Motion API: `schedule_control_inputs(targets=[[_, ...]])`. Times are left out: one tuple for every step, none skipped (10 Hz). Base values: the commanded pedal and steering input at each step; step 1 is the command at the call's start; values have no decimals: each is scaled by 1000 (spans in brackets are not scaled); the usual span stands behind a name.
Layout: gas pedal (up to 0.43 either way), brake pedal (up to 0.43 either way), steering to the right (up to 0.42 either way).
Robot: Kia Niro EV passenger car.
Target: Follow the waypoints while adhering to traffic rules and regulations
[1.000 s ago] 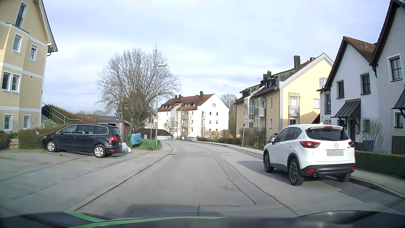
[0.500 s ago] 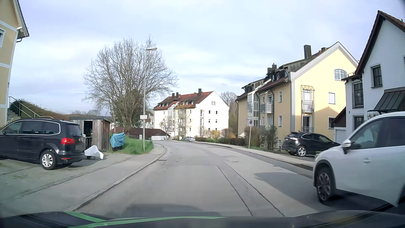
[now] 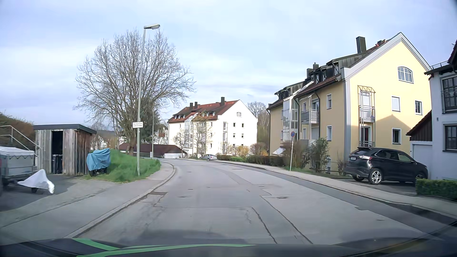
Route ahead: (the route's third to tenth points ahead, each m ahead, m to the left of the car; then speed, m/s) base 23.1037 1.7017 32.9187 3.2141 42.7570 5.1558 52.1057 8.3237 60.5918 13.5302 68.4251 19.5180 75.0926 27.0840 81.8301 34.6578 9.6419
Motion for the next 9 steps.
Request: schedule_control_inputs(targets=[[0,0,10],[0,0,10],[0,0,6],[0,0,3],[0,0,2],[0,0,1],[0,0,-4],[20,0,-10],[20,0,-15]])
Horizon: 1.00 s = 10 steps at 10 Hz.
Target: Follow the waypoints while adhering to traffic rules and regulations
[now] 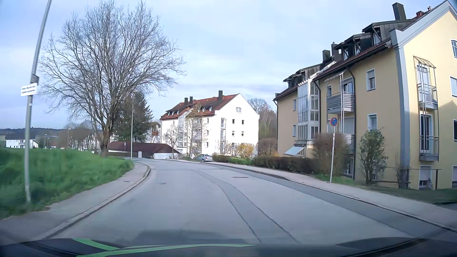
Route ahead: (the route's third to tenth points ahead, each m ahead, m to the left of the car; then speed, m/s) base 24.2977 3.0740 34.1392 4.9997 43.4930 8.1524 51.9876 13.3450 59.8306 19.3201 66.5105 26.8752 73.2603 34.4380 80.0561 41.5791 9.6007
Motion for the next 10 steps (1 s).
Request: schedule_control_inputs(targets=[[59,0,-17],[59,0,-26],[67,0,-33],[79,0,-35],[98,0,-40],[98,0,-46],[98,0,-48],[98,0,-49],[98,0,-50],[98,0,-51]])
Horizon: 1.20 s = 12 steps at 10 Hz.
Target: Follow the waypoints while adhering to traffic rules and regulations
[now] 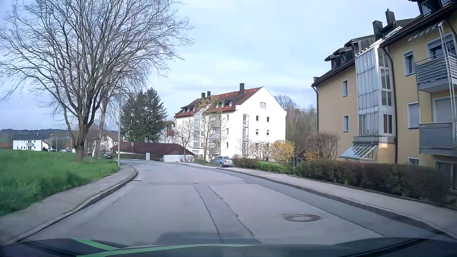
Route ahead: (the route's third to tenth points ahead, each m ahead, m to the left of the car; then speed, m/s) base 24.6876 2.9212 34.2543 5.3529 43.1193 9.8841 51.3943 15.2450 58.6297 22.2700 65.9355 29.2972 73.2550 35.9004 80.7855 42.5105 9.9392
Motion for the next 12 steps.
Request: schedule_control_inputs(targets=[[98,0,-51],[98,0,-53],[98,0,-53],[98,0,-53],[87,0,-54],[79,0,-55],[67,0,-56],[67,0,-60],[67,0,-63],[67,0,-63],[59,0,-63],[47,0,-63]])
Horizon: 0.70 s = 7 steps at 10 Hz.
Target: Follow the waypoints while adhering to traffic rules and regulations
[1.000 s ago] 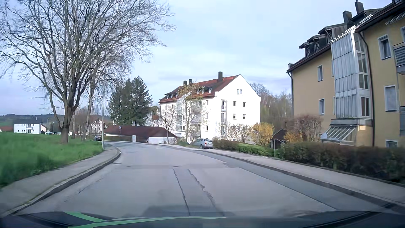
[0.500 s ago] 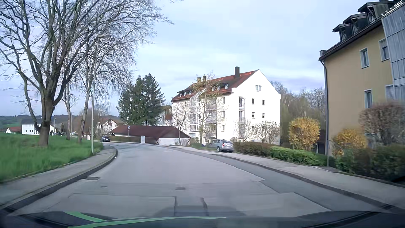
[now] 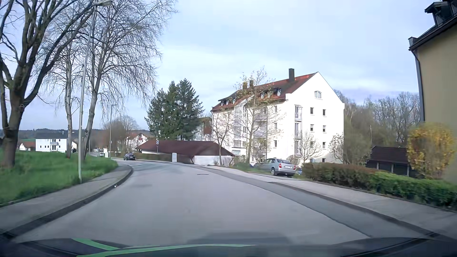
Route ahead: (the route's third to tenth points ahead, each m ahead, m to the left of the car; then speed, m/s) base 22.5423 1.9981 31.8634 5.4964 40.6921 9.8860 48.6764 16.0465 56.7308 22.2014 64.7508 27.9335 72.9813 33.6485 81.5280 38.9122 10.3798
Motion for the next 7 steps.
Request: schedule_control_inputs(targets=[[47,0,-63],[39,0,-63],[28,0,-64],[8,0,-65],[0,0,-66],[0,0,-66],[0,0,-66]])
